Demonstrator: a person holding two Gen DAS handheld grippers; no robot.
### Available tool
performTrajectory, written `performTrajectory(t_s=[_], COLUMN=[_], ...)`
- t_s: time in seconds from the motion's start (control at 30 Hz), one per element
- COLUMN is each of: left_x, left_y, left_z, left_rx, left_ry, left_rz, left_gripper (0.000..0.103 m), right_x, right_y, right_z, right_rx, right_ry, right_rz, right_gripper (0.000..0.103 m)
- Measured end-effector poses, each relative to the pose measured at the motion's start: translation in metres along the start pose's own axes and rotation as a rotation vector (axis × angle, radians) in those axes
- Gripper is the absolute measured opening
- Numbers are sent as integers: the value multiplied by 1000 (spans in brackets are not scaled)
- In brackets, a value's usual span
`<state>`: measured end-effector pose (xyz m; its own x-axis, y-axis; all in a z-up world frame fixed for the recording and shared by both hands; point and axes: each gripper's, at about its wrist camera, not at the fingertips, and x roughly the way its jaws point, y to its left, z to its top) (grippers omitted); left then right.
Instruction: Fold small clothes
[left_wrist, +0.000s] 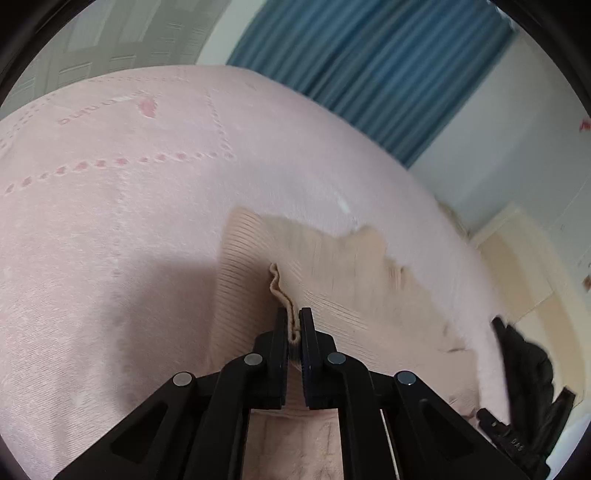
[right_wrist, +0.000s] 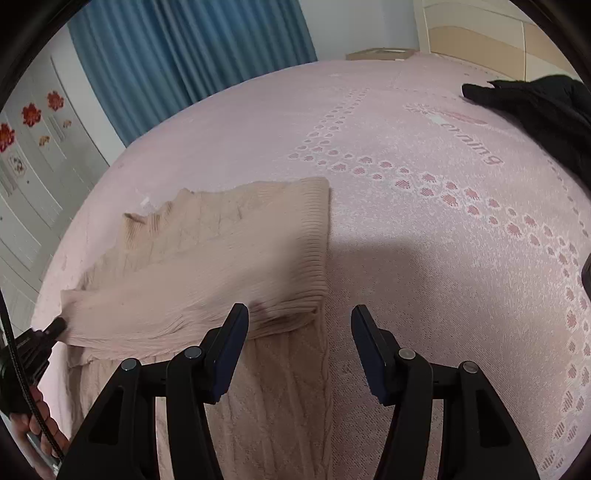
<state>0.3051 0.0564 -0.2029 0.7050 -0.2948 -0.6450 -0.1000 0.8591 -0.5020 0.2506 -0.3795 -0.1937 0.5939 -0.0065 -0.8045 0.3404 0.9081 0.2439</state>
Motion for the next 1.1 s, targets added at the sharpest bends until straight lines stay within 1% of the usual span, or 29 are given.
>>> performTrajectory(t_s=[0.07,0.1,0.2,0.27,0.3,0.33,0.37,0.4,0.43,0.47,0.5,0.53,0.63,0.73,0.8,0.9,0.97,1.03,1.1], left_x=[-5,-5,3,7,6,5,5,4,2,0,-1,-3,-8,-4,-2,-1,2,4,5], left_y=[8,13,23,23,22,19,15,12,6,0,-2,-6,-6,0,2,-1,-6,-9,-11], left_z=[-2,-4,-9,-11,-14,-16,-17,-18,-20,-23,-25,-29,-35,-39,-40,-43,-45,-47,-48], left_rx=[-6,-13,-31,-29,-23,-10,12,32,64,94,117,146,183,174,164,187,214,235,248], left_ry=[-19,-13,45,62,57,56,59,59,56,53,52,44,41,64,71,61,67,73,75], left_rz=[33,36,19,24,24,25,27,29,40,62,77,87,90,106,118,132,149,165,172], left_gripper=[6,6,7,8,12,15,24,35,41,58,70,71,71,72,73,75,79,81,83], right_x=[-4,-4,1,10,19,24,28,24,19,11,5,-1,-3,-4,0,19,29,33,33], right_y=[-5,-7,-7,-4,-3,-2,-1,0,-1,-2,-5,-8,-15,-19,-20,-16,-15,-13,-11], right_z=[1,2,2,0,-1,-2,-3,-2,-1,0,1,3,5,9,10,10,11,12,12], right_rx=[30,40,43,25,8,-4,-20,-27,-22,-7,8,28,72,106,113,104,101,86,69], right_ry=[-15,-19,2,34,66,88,100,83,60,22,-8,-34,-43,-56,-49,19,52,61,49], right_rz=[26,36,43,-1,-47,-71,-88,-89,-90,-79,-58,-28,34,73,56,26,27,0,-31], right_gripper=[57,57,57,57,57,57,55,55,55,55,55,55,55,55,55,55,55,55,53])
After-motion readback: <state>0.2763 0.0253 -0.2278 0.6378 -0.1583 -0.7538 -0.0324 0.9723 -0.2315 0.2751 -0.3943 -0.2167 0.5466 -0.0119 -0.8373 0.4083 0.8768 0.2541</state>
